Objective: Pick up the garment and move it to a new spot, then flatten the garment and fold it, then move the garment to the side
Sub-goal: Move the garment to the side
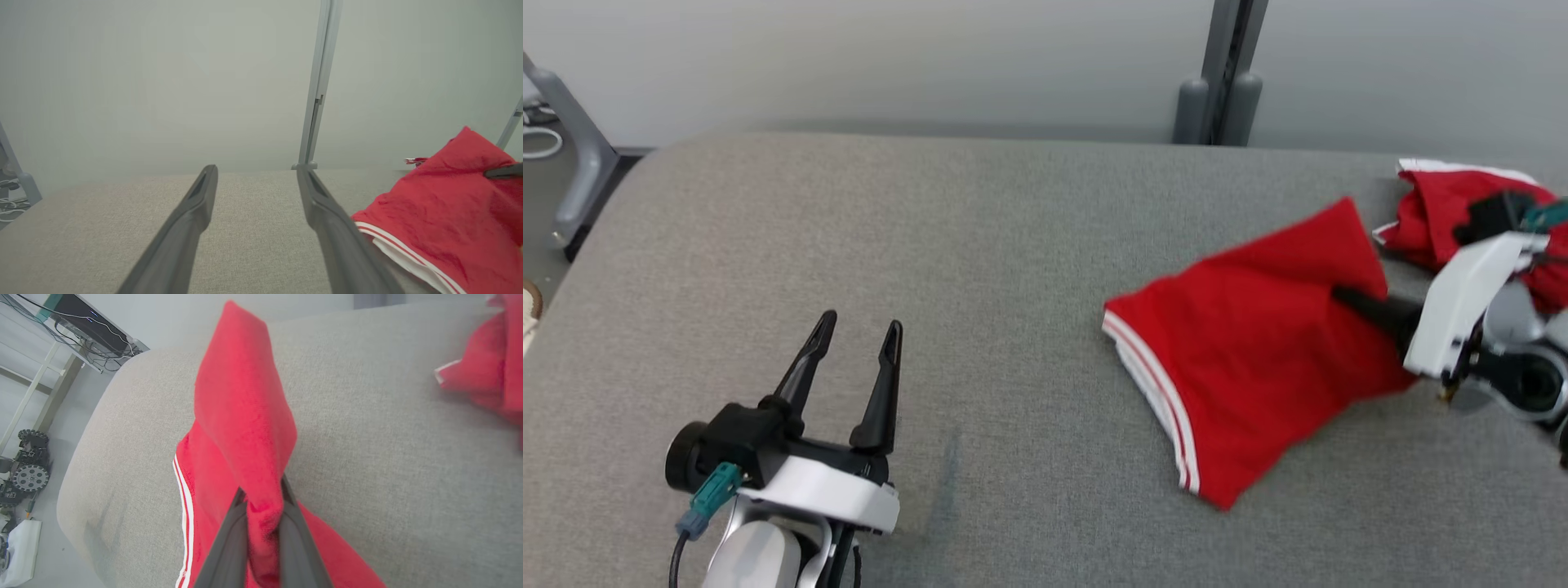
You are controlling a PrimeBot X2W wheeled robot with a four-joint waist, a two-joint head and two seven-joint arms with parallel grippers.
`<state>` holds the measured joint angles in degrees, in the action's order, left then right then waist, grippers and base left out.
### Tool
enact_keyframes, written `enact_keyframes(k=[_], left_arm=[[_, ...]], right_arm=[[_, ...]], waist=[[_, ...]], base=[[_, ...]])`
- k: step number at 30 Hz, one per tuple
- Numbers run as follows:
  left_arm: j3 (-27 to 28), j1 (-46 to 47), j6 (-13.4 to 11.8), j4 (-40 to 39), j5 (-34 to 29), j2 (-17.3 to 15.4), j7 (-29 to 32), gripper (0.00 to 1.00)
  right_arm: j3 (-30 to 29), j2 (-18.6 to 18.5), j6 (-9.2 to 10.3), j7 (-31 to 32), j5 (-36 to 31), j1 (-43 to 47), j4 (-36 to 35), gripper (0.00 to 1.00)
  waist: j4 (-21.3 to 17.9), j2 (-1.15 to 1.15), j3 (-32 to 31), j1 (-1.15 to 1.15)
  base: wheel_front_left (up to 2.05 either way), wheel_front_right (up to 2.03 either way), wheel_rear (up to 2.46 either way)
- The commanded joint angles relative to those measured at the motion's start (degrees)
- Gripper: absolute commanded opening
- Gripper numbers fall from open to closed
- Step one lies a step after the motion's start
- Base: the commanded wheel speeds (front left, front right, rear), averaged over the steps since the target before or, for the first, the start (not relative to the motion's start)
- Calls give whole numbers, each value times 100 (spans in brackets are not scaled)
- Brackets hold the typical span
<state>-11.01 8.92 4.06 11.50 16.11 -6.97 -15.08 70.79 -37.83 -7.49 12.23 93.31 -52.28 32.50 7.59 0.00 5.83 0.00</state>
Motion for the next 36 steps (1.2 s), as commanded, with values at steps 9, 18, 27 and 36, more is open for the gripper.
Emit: enact_keyframes(k=[9,18,27,36], left_arm=[[-119,649,135,-101,-199,103,-6,100],[-113,984,217,-22,-362,146,-6,100],[-74,1077,270,-77,-490,123,-6,100],[-124,1231,292,-87,-551,81,-6,100]], right_arm=[[-293,-191,-3,442,-294,-1418,328,0],[-470,-670,-3,726,-465,-2180,605,0],[-565,-919,-3,479,-604,-2317,868,0],[-697,-1094,-3,331,-723,-2622,1309,0]], waist=[[-169,0,1252,0],[-319,0,1695,0],[-493,0,1814,0],[-523,0,2180,0]], base=[[0,0,0],[0,0,0],[0,0,0],[0,0,0]])
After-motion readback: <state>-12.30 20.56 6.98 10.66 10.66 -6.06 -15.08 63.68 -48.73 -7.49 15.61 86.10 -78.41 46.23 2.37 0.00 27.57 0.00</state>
